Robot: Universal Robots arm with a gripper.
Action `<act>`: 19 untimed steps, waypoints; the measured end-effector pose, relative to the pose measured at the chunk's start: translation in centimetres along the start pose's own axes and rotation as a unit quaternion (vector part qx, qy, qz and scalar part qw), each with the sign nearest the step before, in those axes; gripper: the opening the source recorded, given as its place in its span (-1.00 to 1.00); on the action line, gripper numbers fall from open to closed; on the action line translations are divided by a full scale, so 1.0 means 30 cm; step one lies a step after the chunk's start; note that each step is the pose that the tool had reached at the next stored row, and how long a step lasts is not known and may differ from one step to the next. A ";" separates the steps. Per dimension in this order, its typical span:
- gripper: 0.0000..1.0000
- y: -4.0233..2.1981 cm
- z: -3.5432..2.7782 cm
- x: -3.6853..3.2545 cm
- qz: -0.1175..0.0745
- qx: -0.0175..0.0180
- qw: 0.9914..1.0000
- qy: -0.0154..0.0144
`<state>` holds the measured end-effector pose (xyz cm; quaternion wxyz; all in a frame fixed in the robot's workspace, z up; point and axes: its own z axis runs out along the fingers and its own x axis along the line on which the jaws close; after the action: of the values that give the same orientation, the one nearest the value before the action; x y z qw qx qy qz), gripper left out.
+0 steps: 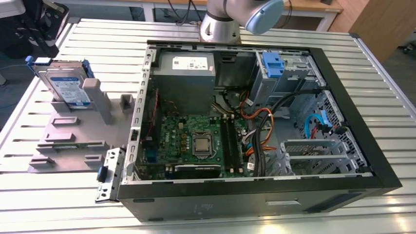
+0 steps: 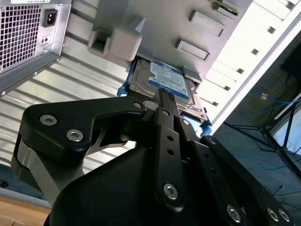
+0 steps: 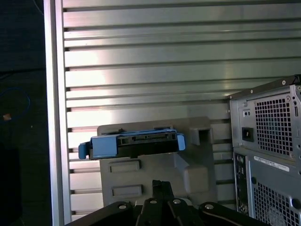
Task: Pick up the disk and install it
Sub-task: 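Reach for the disk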
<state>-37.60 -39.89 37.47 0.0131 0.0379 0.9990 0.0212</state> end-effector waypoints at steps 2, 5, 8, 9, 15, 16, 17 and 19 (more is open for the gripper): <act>-0.79 0.000 0.000 0.002 0.000 0.000 1.000 0.000; -0.79 0.000 0.000 0.005 0.000 0.000 1.000 0.000; -0.79 -0.001 0.000 0.008 0.000 0.000 1.000 0.000; -0.79 -0.001 0.000 0.009 0.000 0.000 1.000 0.000; -0.79 -0.001 0.000 0.015 0.000 0.000 1.000 0.000; -0.79 -0.001 0.000 0.016 0.000 0.000 1.000 0.000; -0.79 -0.001 0.000 0.017 0.000 0.000 1.000 0.000; -0.79 -0.001 0.000 0.019 0.000 0.000 1.000 0.000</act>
<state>-38.18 -39.89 37.47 0.0131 0.0379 0.9990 0.0212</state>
